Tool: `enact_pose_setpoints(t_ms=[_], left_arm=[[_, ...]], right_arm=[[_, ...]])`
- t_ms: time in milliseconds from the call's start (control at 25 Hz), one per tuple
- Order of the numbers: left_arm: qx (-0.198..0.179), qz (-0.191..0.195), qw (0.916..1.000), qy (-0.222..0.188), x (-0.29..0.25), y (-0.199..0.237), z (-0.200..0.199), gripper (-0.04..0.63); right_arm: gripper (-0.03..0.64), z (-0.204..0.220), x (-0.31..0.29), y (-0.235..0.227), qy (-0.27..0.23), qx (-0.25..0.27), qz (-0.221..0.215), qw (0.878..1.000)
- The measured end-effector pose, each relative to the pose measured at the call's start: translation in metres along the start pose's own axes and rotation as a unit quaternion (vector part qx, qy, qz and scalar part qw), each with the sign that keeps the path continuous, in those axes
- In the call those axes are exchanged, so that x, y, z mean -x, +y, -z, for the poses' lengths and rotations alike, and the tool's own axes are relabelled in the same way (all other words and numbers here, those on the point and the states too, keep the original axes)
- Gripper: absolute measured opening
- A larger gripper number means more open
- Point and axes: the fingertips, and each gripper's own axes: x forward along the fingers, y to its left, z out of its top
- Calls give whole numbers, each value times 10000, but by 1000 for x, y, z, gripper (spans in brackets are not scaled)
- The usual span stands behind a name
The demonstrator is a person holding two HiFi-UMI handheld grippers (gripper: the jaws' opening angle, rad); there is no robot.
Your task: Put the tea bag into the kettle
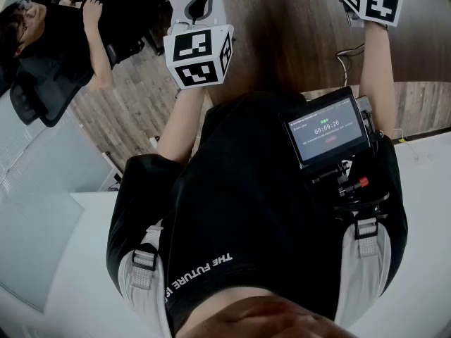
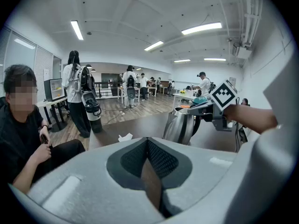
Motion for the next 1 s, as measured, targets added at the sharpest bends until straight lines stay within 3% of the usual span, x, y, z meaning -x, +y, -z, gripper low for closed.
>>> enact_pose_setpoints(t_ms=[1000], left_arm=[[-2,151,9998,-107,-12,2,-9,5]], right_arm=[[8,10,15,11,-16,-11,123,9999]])
